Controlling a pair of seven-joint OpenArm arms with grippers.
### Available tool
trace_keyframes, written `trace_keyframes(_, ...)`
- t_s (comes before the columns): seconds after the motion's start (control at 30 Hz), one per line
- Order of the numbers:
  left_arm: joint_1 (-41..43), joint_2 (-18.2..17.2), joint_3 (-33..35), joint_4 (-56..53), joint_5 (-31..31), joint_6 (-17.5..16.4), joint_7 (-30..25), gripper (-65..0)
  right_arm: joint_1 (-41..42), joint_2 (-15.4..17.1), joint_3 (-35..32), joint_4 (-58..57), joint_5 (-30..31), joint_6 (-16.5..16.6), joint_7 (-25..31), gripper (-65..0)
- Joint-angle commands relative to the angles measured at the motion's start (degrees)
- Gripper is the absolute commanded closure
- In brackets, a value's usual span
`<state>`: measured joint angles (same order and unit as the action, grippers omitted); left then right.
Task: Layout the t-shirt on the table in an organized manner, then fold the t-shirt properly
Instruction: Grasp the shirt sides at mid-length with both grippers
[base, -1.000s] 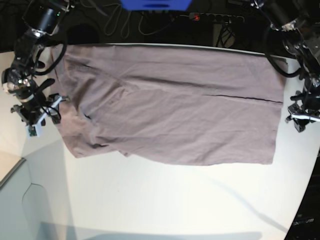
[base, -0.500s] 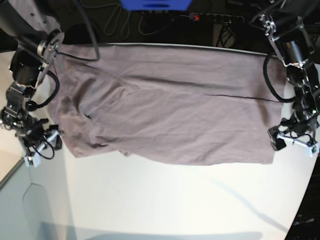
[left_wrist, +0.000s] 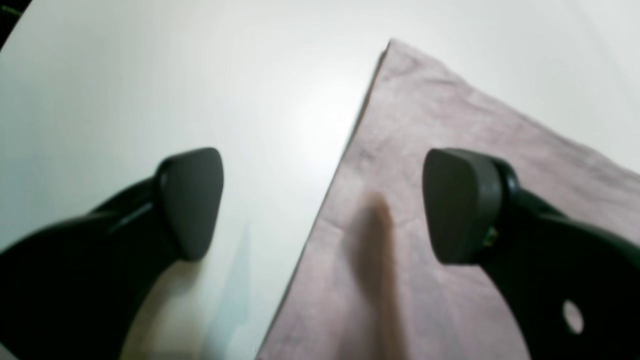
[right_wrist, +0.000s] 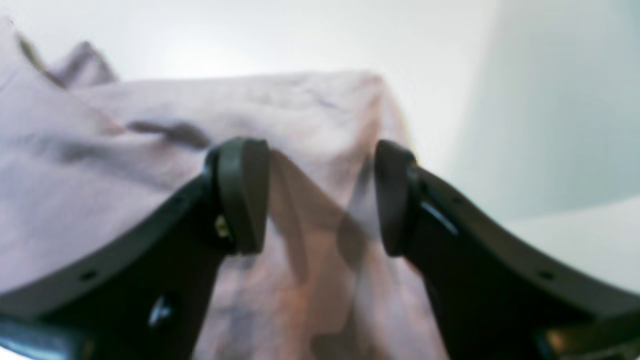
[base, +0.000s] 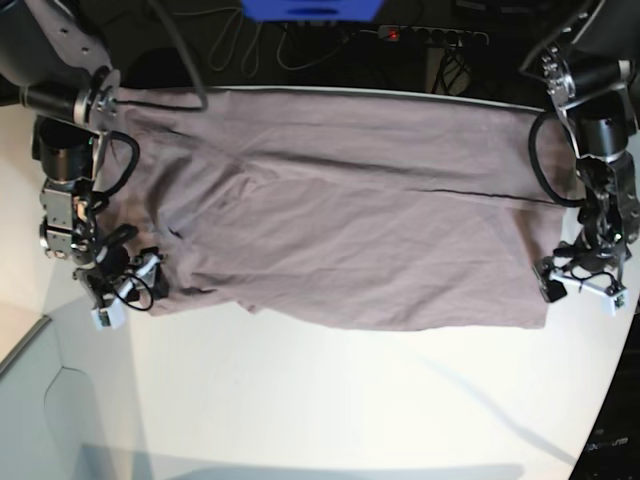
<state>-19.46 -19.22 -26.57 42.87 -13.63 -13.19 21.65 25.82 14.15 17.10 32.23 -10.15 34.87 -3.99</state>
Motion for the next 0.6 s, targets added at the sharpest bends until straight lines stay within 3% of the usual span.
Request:
trace_keyframes(0.0, -2.12, -0.95, -0.03, -0.19, 1.01, -0.04, -1.56, -61.3, 1.65, 0.84, 0.17, 0.78, 0.88, -1.77, 1.48, -33.7)
trace_keyframes(0.17, -4.49, -0.25, -0.11, -4.67, 6.64, -0.04, -4.55, -61.4, 1.65, 0.84, 0.44, 0.78, 0.88, -6.35, 1.48, -33.7)
trace_keyframes(0.57, -8.18, 0.45, -0.20, -12.06, 7.25, -0.13, -6.04, -61.4, 2.26, 0.84, 0.08, -6.43, 0.88, -6.70, 1.66, -33.7)
